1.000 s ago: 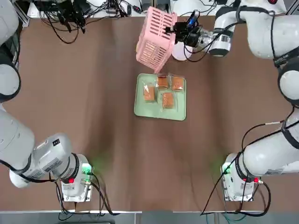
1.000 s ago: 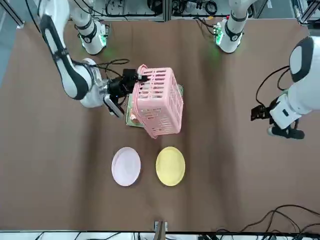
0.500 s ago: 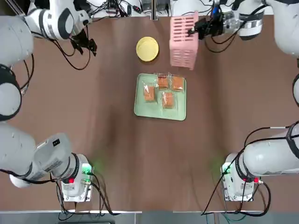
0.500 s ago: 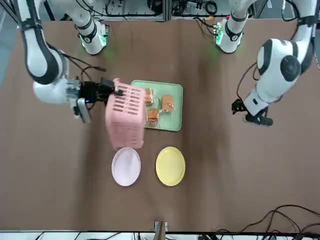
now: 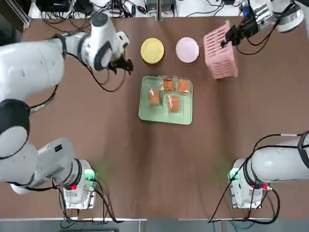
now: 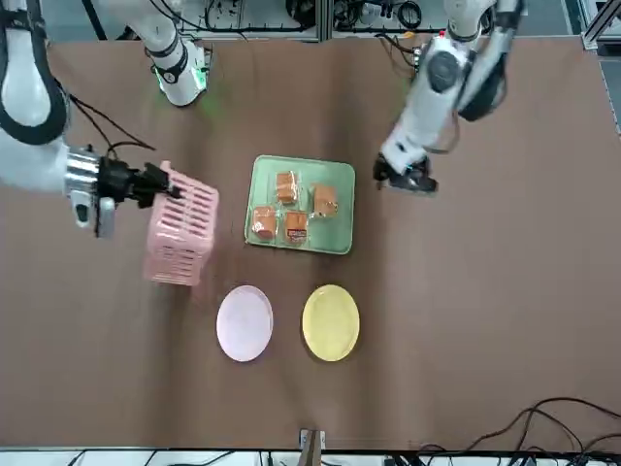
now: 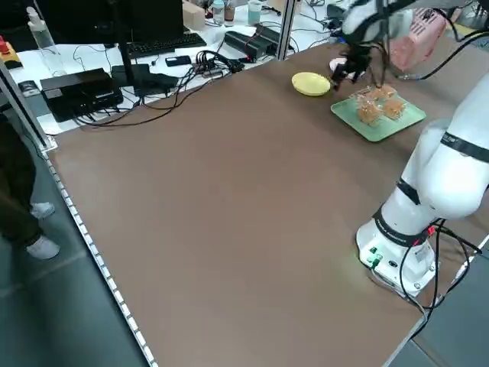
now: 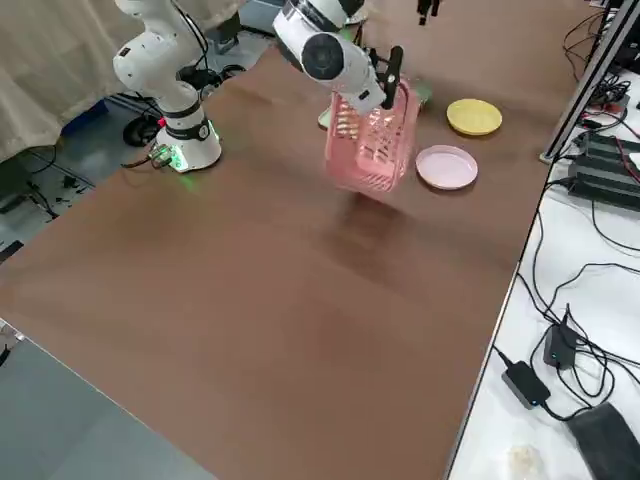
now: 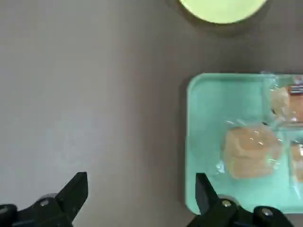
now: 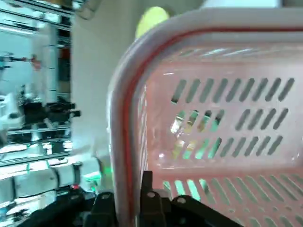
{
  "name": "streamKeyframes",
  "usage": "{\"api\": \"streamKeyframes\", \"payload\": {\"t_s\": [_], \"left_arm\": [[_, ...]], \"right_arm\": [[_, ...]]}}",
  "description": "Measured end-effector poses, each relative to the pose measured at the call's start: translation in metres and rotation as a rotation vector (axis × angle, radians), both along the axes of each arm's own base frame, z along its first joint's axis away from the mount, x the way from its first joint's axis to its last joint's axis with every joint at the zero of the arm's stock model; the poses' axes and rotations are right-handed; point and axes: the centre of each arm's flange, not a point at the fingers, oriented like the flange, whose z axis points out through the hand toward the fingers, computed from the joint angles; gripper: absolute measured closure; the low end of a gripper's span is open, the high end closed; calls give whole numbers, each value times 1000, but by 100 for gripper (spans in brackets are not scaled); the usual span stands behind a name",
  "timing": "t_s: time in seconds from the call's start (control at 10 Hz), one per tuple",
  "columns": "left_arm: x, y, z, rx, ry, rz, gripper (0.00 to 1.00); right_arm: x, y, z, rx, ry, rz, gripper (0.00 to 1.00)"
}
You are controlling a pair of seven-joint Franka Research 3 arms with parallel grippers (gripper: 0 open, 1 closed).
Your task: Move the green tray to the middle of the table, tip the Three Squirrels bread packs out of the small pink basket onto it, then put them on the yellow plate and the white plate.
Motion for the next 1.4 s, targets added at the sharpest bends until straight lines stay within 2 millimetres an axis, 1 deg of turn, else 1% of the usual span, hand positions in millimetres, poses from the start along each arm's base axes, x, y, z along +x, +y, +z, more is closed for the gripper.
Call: {"api": "streamKeyframes", "payload": {"t_s": [0.1, 0.3, 0.5, 0.7, 0.8, 1.0, 1.2, 1.4], "left_arm": [[-15, -19, -3, -8, 0, 15, 0], [-34, -42, -4, -28, 2, 34, 0], [-45, -60, -3, -77, -2, 49, 0], [-46, -66, -4, -85, 2, 23, 0], [-43, -65, -6, -88, 9, 17, 0], [-30, -55, -8, -97, 16, 34, 0], [-4, -32, -3, -98, -4, 83, 0], [24, -1, -2, -75, -32, 112, 0]], "right_arm": [[-1, -7, 6, -118, 35, 7, 93], [1, -16, 13, -335, 75, -17, 93], [3, -14, 12, -504, 111, -50, 93], [3, -11, 6, -610, 137, -83, 93], [2, -12, -4, -633, 148, -95, 93], [0, -15, -34, -664, 151, -110, 93], [-1, -16, -58, -708, 154, -96, 93], [-2, -17, -76, -734, 148, -91, 93]]}}
